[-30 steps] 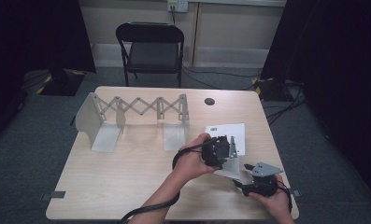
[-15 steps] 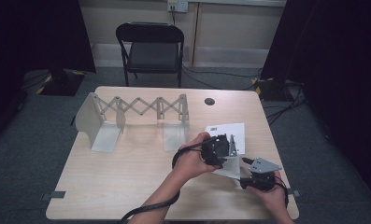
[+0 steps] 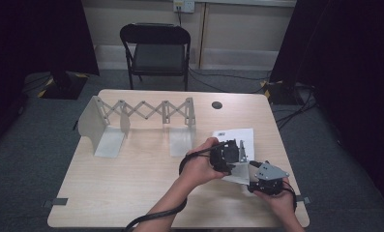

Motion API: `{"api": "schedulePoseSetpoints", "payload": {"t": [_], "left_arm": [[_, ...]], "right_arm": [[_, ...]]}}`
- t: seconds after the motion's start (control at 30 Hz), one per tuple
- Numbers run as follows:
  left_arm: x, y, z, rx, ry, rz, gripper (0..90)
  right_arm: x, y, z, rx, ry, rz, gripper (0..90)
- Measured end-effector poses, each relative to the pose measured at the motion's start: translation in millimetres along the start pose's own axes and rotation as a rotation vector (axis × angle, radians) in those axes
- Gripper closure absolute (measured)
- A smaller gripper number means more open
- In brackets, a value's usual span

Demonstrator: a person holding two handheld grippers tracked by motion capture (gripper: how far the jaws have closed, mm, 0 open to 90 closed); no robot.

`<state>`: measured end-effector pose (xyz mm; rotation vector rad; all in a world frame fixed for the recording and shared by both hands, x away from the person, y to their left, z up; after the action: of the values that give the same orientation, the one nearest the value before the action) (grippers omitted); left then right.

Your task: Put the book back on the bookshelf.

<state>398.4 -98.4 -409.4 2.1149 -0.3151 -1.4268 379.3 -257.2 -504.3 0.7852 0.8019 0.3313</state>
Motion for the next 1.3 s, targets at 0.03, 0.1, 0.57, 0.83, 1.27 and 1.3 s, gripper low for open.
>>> {"api": "schedulePoseSetpoints", "payload": {"t": [0.03,0.1,0.57,0.83,1.27,1.3], "left_arm": [[0.0,0.0,0.0,0.000,0.000,0.000,49.9],[-3.7,2.6,1.9,-0.002,-0.007,-0.003,50.6],[-18.6,14.7,5.9,-0.002,-0.033,-0.050,51.8],[-19.5,16.6,4.1,-0.012,-0.035,-0.050,52.2],[-42.0,35.3,0.0,-0.059,-0.111,-0.013,52.6],[-42.0,35.3,0.0,-0.059,-0.111,-0.013,52.2]], "right_arm": [[0.0,0.0,0.0,0.000,0.000,0.000,35.0],[-4.6,2.5,-0.1,-0.012,0.002,0.013,35.1],[-27.3,19.8,-11.8,-0.113,0.044,0.101,43.5],[-29.4,24.4,-8.8,-0.146,0.049,0.090,49.8],[-56.8,54.3,9.9,-0.160,0.143,0.070,65.5],[-58.5,56.7,11.6,-0.170,0.148,0.061,66.4]]}}
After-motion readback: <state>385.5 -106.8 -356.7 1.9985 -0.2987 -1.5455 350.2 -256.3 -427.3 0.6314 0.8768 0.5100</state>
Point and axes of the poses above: each handheld gripper's, and its own axes: x roughly forward along the jaws, y roughly out of its top, z roughly to its right, the point moved 4 cm from there along x, roughly forward along the jaws, and after that the axes turned 9 degrees about -x, right-handed, at the moved point
